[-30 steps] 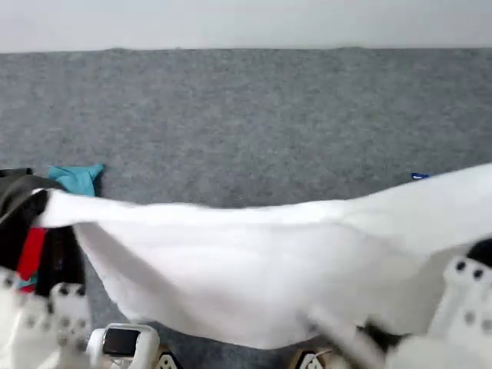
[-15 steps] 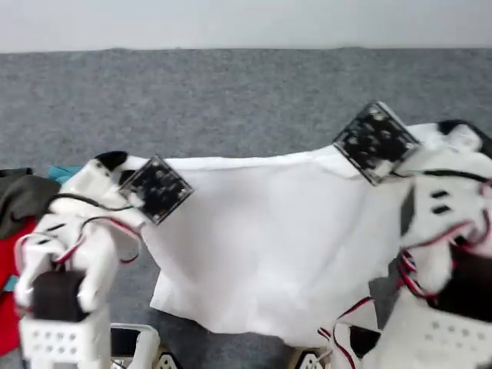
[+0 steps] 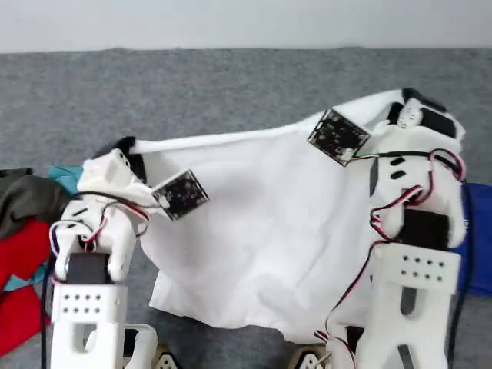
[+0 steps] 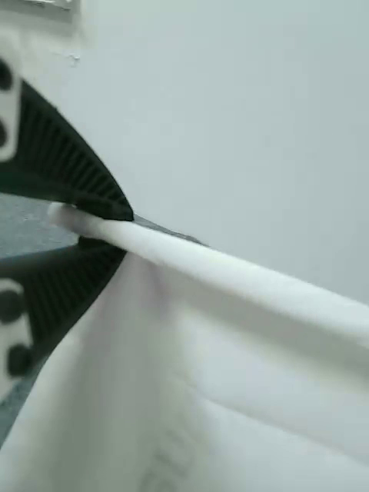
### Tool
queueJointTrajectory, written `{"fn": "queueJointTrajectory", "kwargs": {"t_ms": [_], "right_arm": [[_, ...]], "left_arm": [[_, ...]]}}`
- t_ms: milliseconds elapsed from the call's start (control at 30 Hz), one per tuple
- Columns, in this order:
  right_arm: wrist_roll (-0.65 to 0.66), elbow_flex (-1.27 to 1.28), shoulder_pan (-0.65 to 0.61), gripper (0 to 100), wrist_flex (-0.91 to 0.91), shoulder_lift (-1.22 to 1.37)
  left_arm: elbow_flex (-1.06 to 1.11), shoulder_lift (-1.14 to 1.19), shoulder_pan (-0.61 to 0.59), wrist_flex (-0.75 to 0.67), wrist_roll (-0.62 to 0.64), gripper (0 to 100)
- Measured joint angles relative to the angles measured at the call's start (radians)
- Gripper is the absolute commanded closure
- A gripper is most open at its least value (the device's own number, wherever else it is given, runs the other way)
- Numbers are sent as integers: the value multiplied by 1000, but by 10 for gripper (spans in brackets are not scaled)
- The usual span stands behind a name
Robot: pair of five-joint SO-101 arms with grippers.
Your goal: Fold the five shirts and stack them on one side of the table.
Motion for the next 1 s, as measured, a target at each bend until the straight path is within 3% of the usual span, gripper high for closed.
{"fn": "queueJointTrajectory", "kwargs": {"t_ms": [200,500,733,1000], "right_arm": [[5,-29,-6,987,-84,157],[5,-298,-8,987,-89,489],[5,-647,-14,987,-89,842],[5,-1105,-43,987,-89,1211]], "left_arm": [[-203,301,-41,-40,5,985],[-578,758,-37,-41,71,985],[-862,1073,-32,-41,71,985],[-1060,1267,-32,-41,71,985]]}}
